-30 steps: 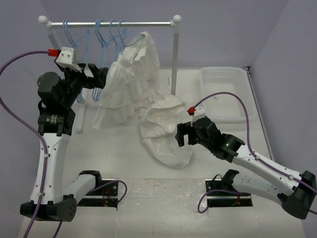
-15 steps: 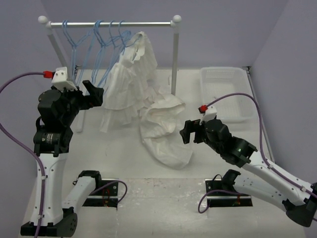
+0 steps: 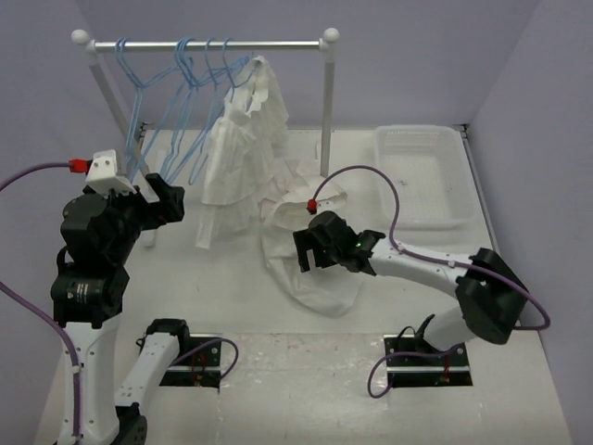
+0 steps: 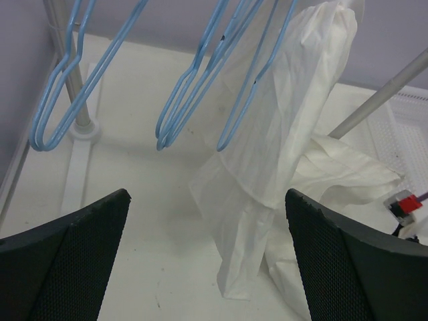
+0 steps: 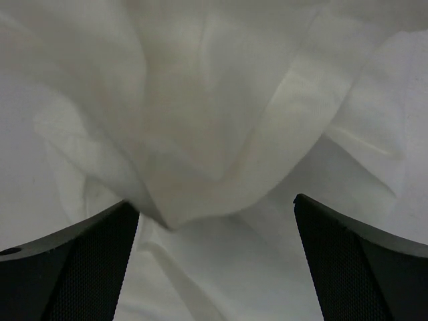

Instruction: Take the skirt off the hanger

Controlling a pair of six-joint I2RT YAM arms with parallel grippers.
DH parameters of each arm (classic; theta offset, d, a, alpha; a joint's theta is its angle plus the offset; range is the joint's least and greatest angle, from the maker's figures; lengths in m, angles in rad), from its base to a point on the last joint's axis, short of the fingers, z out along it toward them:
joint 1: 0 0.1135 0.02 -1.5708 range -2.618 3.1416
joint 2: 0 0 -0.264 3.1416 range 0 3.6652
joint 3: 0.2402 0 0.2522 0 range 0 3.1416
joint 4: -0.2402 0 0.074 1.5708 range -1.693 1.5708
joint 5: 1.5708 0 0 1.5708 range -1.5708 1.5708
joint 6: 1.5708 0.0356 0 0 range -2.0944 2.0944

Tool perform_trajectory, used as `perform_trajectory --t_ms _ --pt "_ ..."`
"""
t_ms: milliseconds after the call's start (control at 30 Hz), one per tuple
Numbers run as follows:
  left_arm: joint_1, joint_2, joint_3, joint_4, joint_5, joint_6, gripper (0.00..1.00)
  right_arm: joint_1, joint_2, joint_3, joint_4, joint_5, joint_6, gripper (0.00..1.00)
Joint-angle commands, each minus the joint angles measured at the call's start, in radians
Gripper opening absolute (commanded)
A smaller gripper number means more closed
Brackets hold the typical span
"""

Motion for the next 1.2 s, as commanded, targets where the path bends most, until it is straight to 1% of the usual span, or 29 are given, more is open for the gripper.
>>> perform_trajectory --t_ms 0,33,67,100,133,233,267,300,367,400,433,467,500,533,567,600,667,700,767,800,833,867,900,933,967,1067,1100,1133,1167 --pt "-0.003 0.005 -0.015 -0.024 -0.004 0.025 1.00 0.001 0.151 0.122 0.046 0.158 0.152 0.99" --pt "-0.003 0.007 -0.017 -0.023 0.002 0.027 1.00 0.001 0.191 0.142 0.033 0.205 0.173 0.99" --pt "-0.003 0.010 -0.018 -0.023 0.008 0.028 1.00 0.001 0.231 0.167 -0.014 0.240 0.196 0.99" --pt "-0.003 0.012 -0.018 -0.023 0.016 0.036 1.00 0.000 0.269 0.200 -0.024 0.247 0.230 0.99" --pt "-0.003 0.012 -0.018 -0.024 0.022 0.039 1.00 0.000 0.338 0.214 -0.033 0.244 0.241 0.99" --pt "-0.003 0.004 -0.018 -0.024 0.007 0.048 1.00 0.001 0.418 0.242 -0.050 0.218 0.275 0.99" --pt "-0.003 0.001 -0.017 -0.029 0.004 0.050 1.00 0.001 0.450 0.239 -0.033 0.186 0.281 0.99" --pt "-0.003 0.001 -0.014 -0.030 -0.001 0.056 1.00 0.003 0.463 0.230 -0.027 0.173 0.284 0.92" --pt "-0.003 -0.002 -0.006 -0.038 -0.021 0.062 1.00 0.003 0.478 0.216 -0.007 0.164 0.292 0.74" --pt "-0.003 -0.004 -0.004 -0.037 -0.028 0.066 1.00 0.006 0.480 0.201 0.001 0.166 0.289 0.53" --pt "-0.003 -0.005 -0.004 -0.037 -0.030 0.068 1.00 0.006 0.478 0.193 0.004 0.173 0.289 0.38" --pt "-0.003 -0.005 -0.003 -0.035 -0.030 0.073 1.00 0.009 0.465 0.173 0.015 0.185 0.278 0.08" --pt "-0.003 -0.002 -0.001 -0.035 -0.059 0.071 1.00 0.009 0.448 0.173 0.010 0.186 0.290 0.08" --pt "-0.003 -0.004 0.000 -0.033 -0.061 0.071 1.00 0.007 0.425 0.150 0.009 0.213 0.292 0.00" --pt "-0.002 -0.002 0.005 -0.032 -0.058 0.071 1.00 0.007 0.394 0.135 0.021 0.230 0.281 0.00" --pt "-0.003 -0.004 0.005 -0.030 -0.050 0.073 1.00 0.006 0.312 0.110 0.018 0.251 0.266 0.00" --pt "-0.003 -0.010 0.000 -0.021 -0.038 0.076 1.00 0.006 0.210 0.103 0.013 0.310 0.223 0.00" --pt "-0.003 -0.014 -0.003 -0.011 -0.013 0.079 1.00 -0.003 0.100 0.112 -0.007 0.327 0.183 0.00" --pt "-0.003 -0.027 -0.013 0.003 -0.007 0.077 1.00 -0.025 -0.012 0.125 -0.011 0.339 0.129 0.00" --pt "-0.003 -0.031 -0.018 0.006 -0.005 0.077 1.00 -0.057 -0.063 0.142 -0.010 0.350 0.079 0.00" --pt "-0.003 -0.033 -0.021 0.013 -0.005 0.076 1.00 -0.081 -0.147 0.156 -0.011 0.362 0.048 0.00" --pt "-0.003 -0.039 -0.030 0.019 -0.007 0.073 1.00 -0.106 -0.186 0.176 -0.023 0.371 -0.013 0.00" --pt "-0.003 -0.041 -0.033 0.022 -0.007 0.073 1.00 -0.159 -0.219 0.214 -0.024 0.370 -0.050 0.00" --pt "-0.003 -0.044 -0.040 0.025 -0.008 0.071 1.00 -0.187 -0.274 0.237 -0.024 0.373 -0.085 0.00" --pt "-0.003 -0.045 -0.043 0.028 -0.011 0.066 1.00 -0.244 -0.298 0.288 -0.022 0.373 -0.150 0.00" --pt "-0.003 -0.051 -0.055 0.039 -0.021 0.057 1.00 -0.342 -0.327 0.374 -0.025 0.324 -0.254 0.00" --pt "-0.003 -0.053 -0.060 0.045 -0.021 0.056 1.00 -0.414 -0.321 0.433 -0.030 0.311 -0.271 0.00" --pt "-0.003 -0.057 -0.066 0.051 -0.021 0.054 1.00 -0.457 -0.306 0.458 -0.037 0.293 -0.285 0.00" --pt "-0.003 -0.057 -0.067 0.054 -0.022 0.053 1.00 -0.546 -0.303 0.496 -0.039 0.253 -0.279 0.00"
